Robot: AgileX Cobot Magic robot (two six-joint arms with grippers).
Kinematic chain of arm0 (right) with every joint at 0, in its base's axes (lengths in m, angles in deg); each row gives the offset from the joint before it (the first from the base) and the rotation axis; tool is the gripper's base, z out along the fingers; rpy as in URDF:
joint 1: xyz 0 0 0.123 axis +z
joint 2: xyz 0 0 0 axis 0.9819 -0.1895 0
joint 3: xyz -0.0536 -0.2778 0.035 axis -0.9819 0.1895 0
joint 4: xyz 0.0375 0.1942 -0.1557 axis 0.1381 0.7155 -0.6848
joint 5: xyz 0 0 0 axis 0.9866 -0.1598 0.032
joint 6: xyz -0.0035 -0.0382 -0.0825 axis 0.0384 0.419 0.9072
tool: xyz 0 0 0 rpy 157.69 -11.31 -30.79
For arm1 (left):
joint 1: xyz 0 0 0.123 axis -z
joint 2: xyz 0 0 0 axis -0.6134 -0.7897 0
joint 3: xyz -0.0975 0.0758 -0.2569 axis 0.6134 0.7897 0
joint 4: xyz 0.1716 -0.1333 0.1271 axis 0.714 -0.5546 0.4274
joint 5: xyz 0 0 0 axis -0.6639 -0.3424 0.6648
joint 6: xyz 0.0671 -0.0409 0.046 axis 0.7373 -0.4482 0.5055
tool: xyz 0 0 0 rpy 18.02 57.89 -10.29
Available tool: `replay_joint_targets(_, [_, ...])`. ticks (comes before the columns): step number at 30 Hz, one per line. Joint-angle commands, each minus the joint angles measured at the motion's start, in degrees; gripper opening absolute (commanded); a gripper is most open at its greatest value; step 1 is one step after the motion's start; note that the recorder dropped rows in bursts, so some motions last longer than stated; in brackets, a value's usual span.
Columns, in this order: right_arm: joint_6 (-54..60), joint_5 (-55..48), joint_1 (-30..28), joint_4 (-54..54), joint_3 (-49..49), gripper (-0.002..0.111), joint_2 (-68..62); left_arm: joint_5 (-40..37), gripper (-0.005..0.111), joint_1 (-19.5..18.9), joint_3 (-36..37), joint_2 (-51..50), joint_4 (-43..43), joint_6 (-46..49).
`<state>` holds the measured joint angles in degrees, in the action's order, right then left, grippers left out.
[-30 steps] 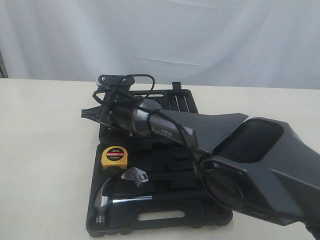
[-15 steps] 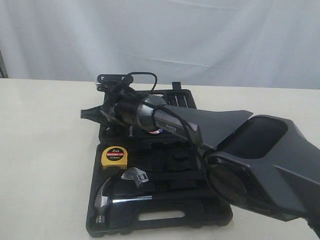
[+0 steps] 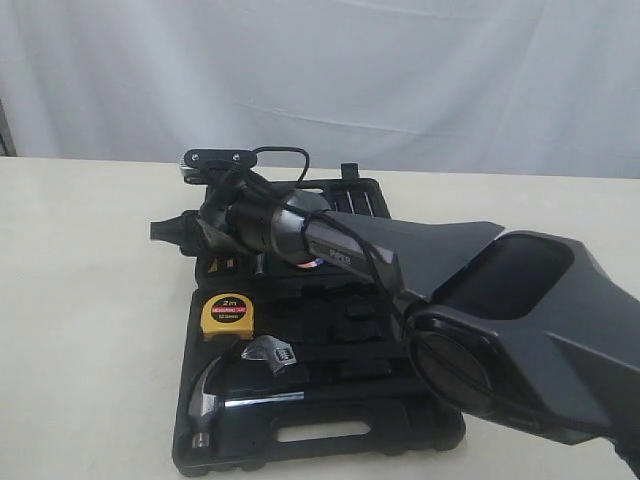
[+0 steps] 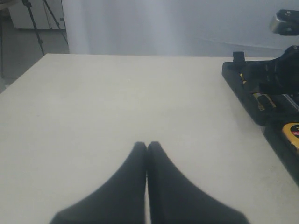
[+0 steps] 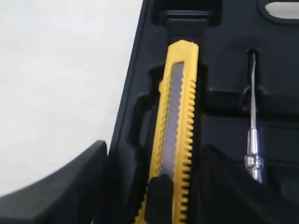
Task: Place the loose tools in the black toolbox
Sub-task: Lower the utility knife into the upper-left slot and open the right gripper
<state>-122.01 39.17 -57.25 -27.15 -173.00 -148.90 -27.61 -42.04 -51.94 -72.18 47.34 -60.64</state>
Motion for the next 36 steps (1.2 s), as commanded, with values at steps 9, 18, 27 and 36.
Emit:
replay_joint_targets(9, [-4.06,-6.06,0.29,-9.07,0.78,0.057,2.57,0.31,0.000,0.27,0.15,0.07,0.00,-0.33])
replay_joint_targets(18, [1.14,-8.74,0.29,-12.90,0.89,-0.001,5.96,0.31,0.000,0.27,0.15,0.07,0.00,-0.33])
replay_joint_targets(27, [6.77,-5.31,-0.01,-5.49,0.89,-0.001,7.12,0.31,0.000,0.27,0.15,0.07,0.00,-0.33])
replay_joint_targets(36, [-0.11,0.14,-0.87,-2.91,0.89,-0.001,3.02,0.31,0.000,0.27,0.15,0.07,0.00,-0.33])
